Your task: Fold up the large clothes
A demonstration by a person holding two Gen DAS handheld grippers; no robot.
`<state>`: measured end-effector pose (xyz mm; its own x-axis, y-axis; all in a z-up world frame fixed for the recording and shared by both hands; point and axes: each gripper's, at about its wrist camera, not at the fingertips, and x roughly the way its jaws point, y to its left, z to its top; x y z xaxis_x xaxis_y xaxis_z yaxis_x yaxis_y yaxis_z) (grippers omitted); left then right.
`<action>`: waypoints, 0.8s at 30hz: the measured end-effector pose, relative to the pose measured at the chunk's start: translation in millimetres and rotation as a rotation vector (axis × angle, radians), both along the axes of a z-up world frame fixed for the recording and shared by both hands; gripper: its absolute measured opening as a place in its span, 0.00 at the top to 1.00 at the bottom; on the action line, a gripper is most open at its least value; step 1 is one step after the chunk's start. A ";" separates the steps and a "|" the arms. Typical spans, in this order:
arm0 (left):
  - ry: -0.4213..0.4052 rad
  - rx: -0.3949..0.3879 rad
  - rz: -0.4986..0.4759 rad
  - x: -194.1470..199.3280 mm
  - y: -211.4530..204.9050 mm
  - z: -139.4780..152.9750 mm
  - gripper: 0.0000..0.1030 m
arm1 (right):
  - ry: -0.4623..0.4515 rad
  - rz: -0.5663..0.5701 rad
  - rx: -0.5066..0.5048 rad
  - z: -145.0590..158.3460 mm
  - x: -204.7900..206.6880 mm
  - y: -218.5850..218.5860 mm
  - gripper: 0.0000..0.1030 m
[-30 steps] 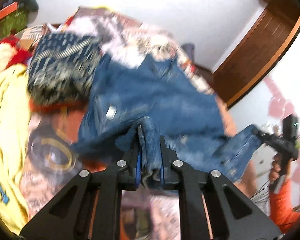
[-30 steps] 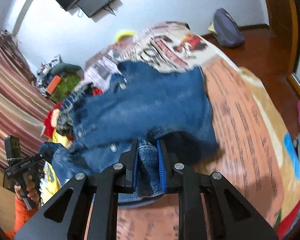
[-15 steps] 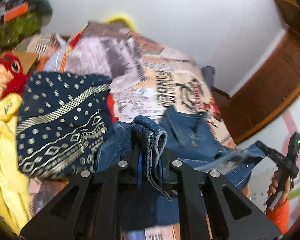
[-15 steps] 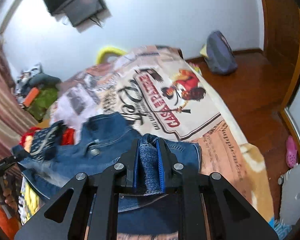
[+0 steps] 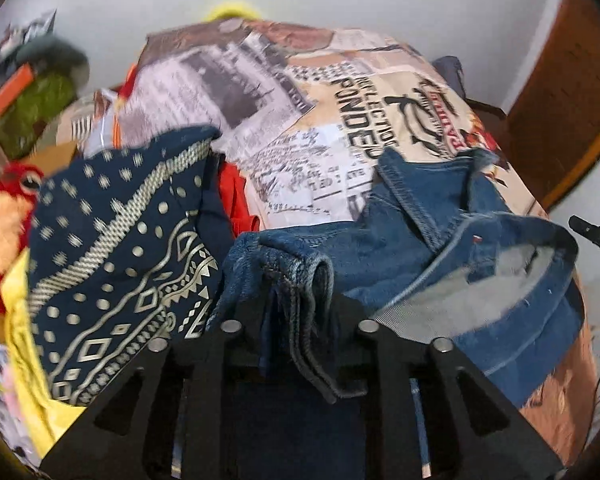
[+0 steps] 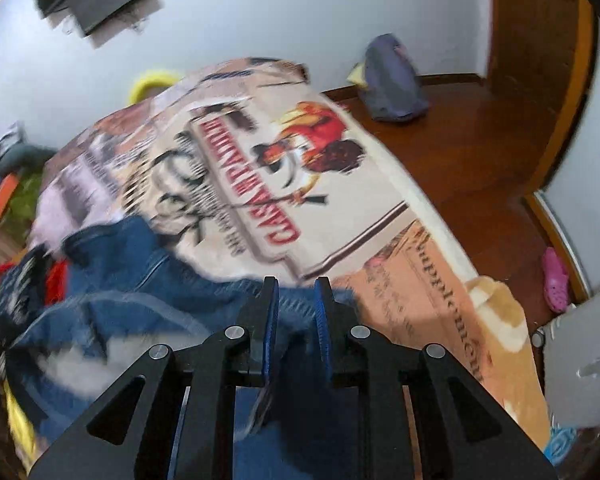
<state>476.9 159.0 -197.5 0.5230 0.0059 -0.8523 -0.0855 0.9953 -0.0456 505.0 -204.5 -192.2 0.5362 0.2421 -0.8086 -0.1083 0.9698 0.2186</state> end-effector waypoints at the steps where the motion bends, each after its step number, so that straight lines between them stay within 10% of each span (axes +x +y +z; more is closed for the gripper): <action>1: -0.009 0.003 -0.006 -3.4 -1.9 6.1 0.70 | -0.009 0.027 -0.017 2.9 -7.3 2.9 0.84; 4: -0.075 0.019 0.000 -20.3 -6.2 29.0 0.39 | -0.029 0.132 -0.066 12.4 -38.7 15.8 0.84; 11: -0.143 -0.012 -0.019 -60.6 -14.8 55.2 0.30 | 0.030 0.291 -0.047 4.5 -93.6 44.6 0.77; 24: 0.133 0.058 -0.191 -73.8 -60.3 -66.8 0.26 | 0.070 0.402 -0.148 -45.7 -100.7 106.0 0.76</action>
<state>403.1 98.7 -264.3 0.4028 -0.0314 -0.9147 0.1034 0.9946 0.0113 404.3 -98.5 -238.0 0.3661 0.2994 -0.8811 -0.4733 0.8751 0.1007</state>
